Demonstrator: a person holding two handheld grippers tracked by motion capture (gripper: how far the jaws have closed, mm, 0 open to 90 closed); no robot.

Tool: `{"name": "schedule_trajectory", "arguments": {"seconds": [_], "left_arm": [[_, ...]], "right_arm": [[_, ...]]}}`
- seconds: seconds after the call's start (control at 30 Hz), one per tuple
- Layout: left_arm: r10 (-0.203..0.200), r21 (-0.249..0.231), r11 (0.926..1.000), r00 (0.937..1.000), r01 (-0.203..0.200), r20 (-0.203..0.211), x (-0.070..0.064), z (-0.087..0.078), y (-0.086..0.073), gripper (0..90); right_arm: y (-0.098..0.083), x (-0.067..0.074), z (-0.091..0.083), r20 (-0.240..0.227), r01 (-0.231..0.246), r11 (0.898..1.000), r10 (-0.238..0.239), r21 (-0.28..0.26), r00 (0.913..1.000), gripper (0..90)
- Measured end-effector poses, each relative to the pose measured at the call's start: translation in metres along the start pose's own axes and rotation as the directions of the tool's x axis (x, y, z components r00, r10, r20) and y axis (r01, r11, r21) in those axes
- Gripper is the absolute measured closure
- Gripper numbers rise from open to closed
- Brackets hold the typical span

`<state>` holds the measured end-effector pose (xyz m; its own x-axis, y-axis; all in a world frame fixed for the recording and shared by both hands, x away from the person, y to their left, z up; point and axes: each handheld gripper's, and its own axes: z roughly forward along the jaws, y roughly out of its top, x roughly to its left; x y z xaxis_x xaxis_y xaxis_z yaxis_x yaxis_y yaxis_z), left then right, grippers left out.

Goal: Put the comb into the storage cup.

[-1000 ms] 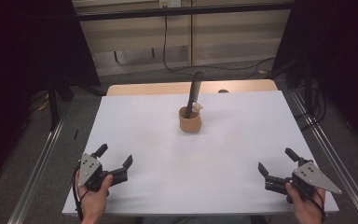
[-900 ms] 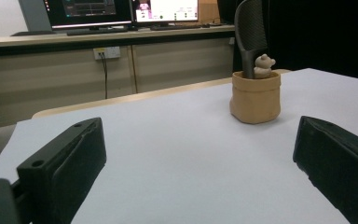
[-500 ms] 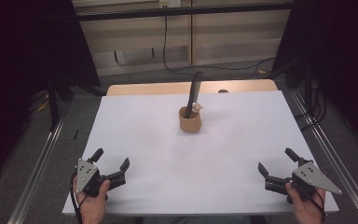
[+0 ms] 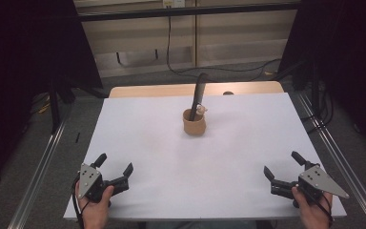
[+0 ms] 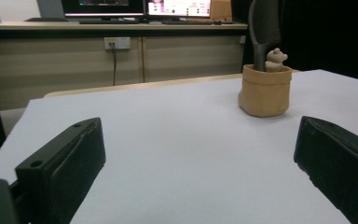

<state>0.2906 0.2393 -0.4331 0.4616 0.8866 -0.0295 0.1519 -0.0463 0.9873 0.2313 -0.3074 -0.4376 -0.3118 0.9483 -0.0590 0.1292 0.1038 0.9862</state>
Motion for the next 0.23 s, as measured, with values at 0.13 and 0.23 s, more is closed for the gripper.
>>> {"name": "schedule_trajectory", "arguments": {"seconds": [0.13, 0.23], "left_arm": [[0.001, -0.004, 1.0, 0.9998, -0.001, -0.02, -0.0008, -0.0016, 0.0003, 2.1], [0.007, 0.0, 1.0, 0.9993, -0.007, -0.037, 0.0004, -0.0016, 0.0002, 2.1]], "right_arm": [[0.0002, -0.0002, -0.0004, 0.001, -0.001, 1.0, 0.001, 0.001, 1.0, 0.0], [0.0001, -0.0003, -0.0003, 0.002, -0.002, 1.0, 0.002, -0.001, 1.0, 0.0]]}}
